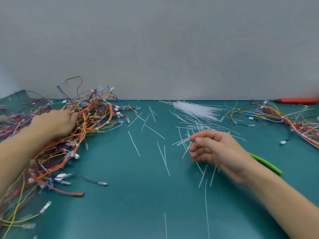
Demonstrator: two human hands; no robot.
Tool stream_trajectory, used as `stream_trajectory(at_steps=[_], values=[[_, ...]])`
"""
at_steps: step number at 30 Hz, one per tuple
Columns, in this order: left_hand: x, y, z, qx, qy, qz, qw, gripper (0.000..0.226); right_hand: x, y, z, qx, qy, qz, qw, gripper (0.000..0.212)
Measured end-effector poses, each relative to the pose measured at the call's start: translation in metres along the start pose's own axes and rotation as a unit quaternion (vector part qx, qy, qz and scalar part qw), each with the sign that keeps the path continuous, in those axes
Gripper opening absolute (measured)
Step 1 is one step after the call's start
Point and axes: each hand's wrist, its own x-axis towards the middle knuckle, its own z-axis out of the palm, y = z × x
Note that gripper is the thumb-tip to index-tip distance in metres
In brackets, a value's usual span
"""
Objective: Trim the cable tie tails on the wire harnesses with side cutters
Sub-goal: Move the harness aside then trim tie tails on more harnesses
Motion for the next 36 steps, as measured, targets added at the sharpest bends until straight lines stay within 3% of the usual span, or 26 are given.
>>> stream_trajectory(at_steps=[2,4,6,9,11,14,16,20,23,26,28,32,36], values=[[0.014,-0.001,-0.006,-0.007,-0.022,-0.004,1.000,0.093,-0.001,-0.004,0.002,-0.026,0.009,-0.011,1.000,0.017],[0.023,0.017,-0.001,-0.060,-0.015,0.019,0.998,0.100,-0.003,-0.006,0.002,-0.050,0.022,-0.017,0.998,0.019],[0.022,0.049,0.009,-0.112,0.056,0.060,0.990,0.079,-0.004,-0.007,0.001,-0.055,0.032,-0.014,0.998,0.021],[0.006,0.097,0.010,-0.079,0.180,0.125,0.972,0.041,-0.006,-0.007,0.001,-0.058,0.039,-0.010,0.998,0.022],[-0.010,0.121,0.006,-0.055,0.218,0.171,0.959,0.036,-0.006,-0.006,0.001,-0.059,0.040,-0.009,0.997,0.023],[-0.036,0.149,0.026,-0.060,0.105,0.245,0.962,0.053,-0.006,-0.005,0.001,-0.067,0.042,-0.014,0.997,0.032],[-0.037,0.153,0.040,-0.131,0.030,0.200,0.970,0.072,-0.005,-0.007,-0.001,-0.062,0.049,-0.023,0.997,0.034],[-0.016,0.144,0.061,-0.176,0.052,0.135,0.974,0.102,-0.002,-0.020,-0.020,-0.051,0.098,-0.038,0.993,0.030],[-0.007,0.141,0.073,-0.193,0.063,0.126,0.971,0.102,0.001,-0.035,-0.055,-0.064,0.167,-0.050,0.982,0.026],[-0.004,0.139,0.077,-0.200,0.075,0.143,0.966,0.097,0.008,-0.046,-0.104,-0.124,0.312,-0.049,0.941,0.025],[-0.005,0.140,0.075,-0.191,0.073,0.150,0.967,0.095,0.013,-0.050,-0.142,-0.264,0.377,-0.010,0.888,0.020],[-0.009,0.143,0.072,-0.178,0.072,0.147,0.970,0.083,0.016,-0.043,-0.209,-0.536,0.362,0.093,0.757,0.020],[-0.010,0.142,0.072,-0.169,0.071,0.156,0.970,0.068,0.021,-0.029,-0.239,-0.623,0.344,0.120,0.692,0.025]])
